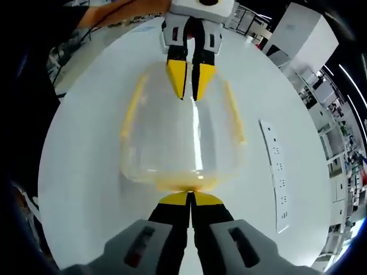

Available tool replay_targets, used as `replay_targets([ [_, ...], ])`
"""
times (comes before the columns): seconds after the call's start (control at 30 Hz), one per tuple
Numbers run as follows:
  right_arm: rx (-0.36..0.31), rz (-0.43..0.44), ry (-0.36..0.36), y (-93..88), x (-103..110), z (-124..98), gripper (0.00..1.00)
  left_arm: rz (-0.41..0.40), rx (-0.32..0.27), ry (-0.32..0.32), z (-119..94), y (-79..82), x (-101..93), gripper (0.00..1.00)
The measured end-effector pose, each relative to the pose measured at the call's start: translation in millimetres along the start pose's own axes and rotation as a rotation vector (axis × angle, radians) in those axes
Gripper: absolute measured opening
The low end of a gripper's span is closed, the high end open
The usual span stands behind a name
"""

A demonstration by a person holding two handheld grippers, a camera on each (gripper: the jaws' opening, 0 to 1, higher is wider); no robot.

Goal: Snap each plastic latch of the storage box into its locked position after aligning the lid with the box until every specified latch is closed and the lid sits flush.

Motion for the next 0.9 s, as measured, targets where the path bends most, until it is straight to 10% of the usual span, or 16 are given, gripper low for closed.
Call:
replay_targets([
  [0.13,0.003,0.030,-0.004,-1.2,1.2,1.0,0.01,-0.008,-0.079,-0.025,5.0,-3.9,1.2,0.00],
  [0.9,0.002,0.030,-0.040,-1.9,10.5,9.2,0.00,0.021,-0.115,-0.030,29.5,8.9,8.6,0.00],
])
Point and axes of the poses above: the point that each gripper's makers call its tool centre point, and the gripper's own axes: z roughly forward along the fingers, x roughly to its left, y roughly out of its top, the point moved 7 cm from there along -z, roughly backward along the fingers, and after that the axes turned 15 degrees about -y, right-handed, at the moved point
